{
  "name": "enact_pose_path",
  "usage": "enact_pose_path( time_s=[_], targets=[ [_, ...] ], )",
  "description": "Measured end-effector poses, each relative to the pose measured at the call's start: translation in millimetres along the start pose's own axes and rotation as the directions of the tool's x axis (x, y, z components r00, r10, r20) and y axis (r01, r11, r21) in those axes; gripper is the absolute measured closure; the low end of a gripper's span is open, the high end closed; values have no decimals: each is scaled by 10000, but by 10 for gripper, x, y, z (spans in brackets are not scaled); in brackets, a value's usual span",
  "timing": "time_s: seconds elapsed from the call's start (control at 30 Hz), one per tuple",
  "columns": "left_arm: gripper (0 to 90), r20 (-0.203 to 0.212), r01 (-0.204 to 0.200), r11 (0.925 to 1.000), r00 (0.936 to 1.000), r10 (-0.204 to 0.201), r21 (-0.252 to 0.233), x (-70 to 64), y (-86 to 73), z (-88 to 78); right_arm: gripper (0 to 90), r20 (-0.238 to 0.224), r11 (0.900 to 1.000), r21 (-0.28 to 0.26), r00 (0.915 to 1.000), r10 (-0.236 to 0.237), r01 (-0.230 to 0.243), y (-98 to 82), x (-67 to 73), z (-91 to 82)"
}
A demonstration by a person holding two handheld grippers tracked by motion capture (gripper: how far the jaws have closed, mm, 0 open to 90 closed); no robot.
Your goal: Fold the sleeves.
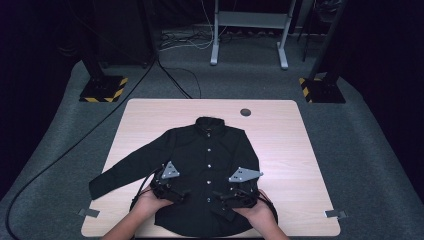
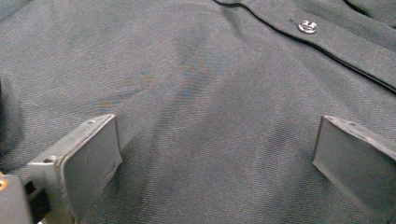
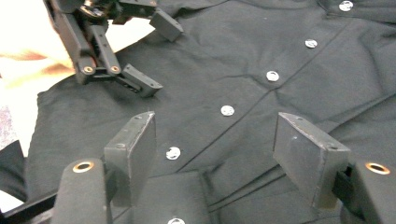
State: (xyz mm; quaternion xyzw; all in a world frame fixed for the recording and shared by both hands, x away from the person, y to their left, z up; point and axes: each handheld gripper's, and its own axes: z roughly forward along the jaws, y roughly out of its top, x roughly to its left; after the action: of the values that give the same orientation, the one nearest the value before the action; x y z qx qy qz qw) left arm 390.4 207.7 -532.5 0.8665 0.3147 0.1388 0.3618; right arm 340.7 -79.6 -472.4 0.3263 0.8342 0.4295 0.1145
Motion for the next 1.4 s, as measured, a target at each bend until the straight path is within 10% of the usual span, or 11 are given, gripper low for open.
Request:
enact_pose_path(
  time_s=[0.53,1.4],
  targets=[
    [80,45,317,9994,9995,-316,-171,89,4,-39,170,670,9975,-313,9956,654,-634,-154,-200,41],
    [159,-125,1068,9937,9941,-1073,-353,347,-21,-175,205,1118,9955,15,9892,944,-951,-291,-310,33]
  ],
)
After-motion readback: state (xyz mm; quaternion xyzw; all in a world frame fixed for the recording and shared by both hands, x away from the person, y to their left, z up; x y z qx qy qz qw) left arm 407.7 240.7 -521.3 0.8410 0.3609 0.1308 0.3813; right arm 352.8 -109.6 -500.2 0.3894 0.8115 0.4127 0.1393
